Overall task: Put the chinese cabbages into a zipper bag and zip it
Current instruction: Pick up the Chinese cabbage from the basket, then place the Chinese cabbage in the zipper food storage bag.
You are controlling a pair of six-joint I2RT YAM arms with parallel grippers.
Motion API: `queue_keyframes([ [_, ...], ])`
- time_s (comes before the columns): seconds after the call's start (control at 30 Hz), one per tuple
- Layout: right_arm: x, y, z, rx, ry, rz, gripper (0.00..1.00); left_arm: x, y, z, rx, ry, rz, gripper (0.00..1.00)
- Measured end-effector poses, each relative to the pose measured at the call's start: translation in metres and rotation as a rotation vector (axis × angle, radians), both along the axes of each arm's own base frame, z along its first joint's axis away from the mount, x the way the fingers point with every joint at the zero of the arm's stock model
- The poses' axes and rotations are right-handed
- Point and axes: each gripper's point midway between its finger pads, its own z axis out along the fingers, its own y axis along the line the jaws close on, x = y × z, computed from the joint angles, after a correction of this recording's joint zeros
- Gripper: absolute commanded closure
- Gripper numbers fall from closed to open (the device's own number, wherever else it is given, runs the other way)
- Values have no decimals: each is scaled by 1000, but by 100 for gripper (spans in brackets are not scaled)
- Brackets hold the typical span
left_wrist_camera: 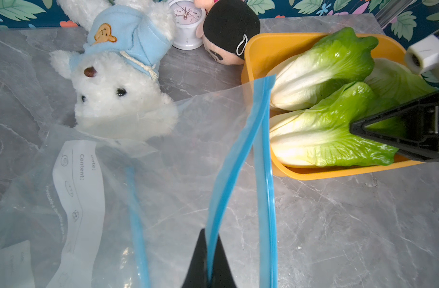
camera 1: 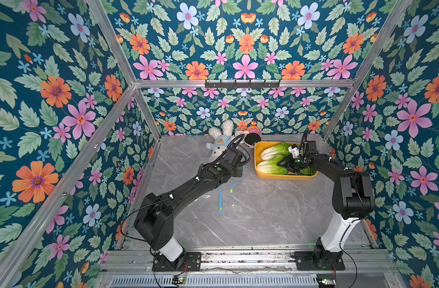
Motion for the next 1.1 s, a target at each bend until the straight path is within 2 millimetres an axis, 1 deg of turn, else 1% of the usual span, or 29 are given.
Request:
queue_keyframes([
  [0.03, -1, 0, 3, 1, -10, -1, 88, 0, 0, 0, -1, -1, 0, 100],
  [0.07, -2, -1, 7, 3, -20, -4, 92, 0, 0, 1, -2, -2, 0, 100],
  [0.1, -3, 0, 12, 10, -31, -8, 96, 0, 0, 1, -2, -3, 0, 100],
  [0.17, -3, 0, 23, 17, -62, -10, 99, -1, 1, 2, -3, -4, 0, 100],
  [0.3, -9, -4, 44, 39, -111, -34, 100, -1, 1, 4, -7, -7, 0, 100],
  [0.37, -13, -7, 59, 45, -133, -62, 100, -1, 0, 4, -10, -5, -4, 100],
  [0.47, -24, -13, 89, 49, -189, -104, 100, -2, 0, 5, -13, -4, -7, 100],
  [0.57, -39, -16, 118, 51, -250, -140, 100, -2, -2, 7, -22, -7, -11, 100],
  [0.7, -66, -14, 154, 79, -317, -161, 100, -4, -7, 10, -46, -3, -30, 100],
  [0.77, -80, -8, 169, 94, -344, -154, 100, -6, -11, 11, -54, 2, -44, 100],
  [0.93, -117, 30, 206, 145, -400, -58, 100, -12, -23, 18, -79, 1, -76, 100],
  [1.0, -127, 41, 215, 174, -406, -32, 100, -14, -27, 19, -86, 1, -88, 100],
  [1.1, -135, 54, 219, 202, -390, -16, 100, -16, -30, 21, -94, 2, -95, 100],
])
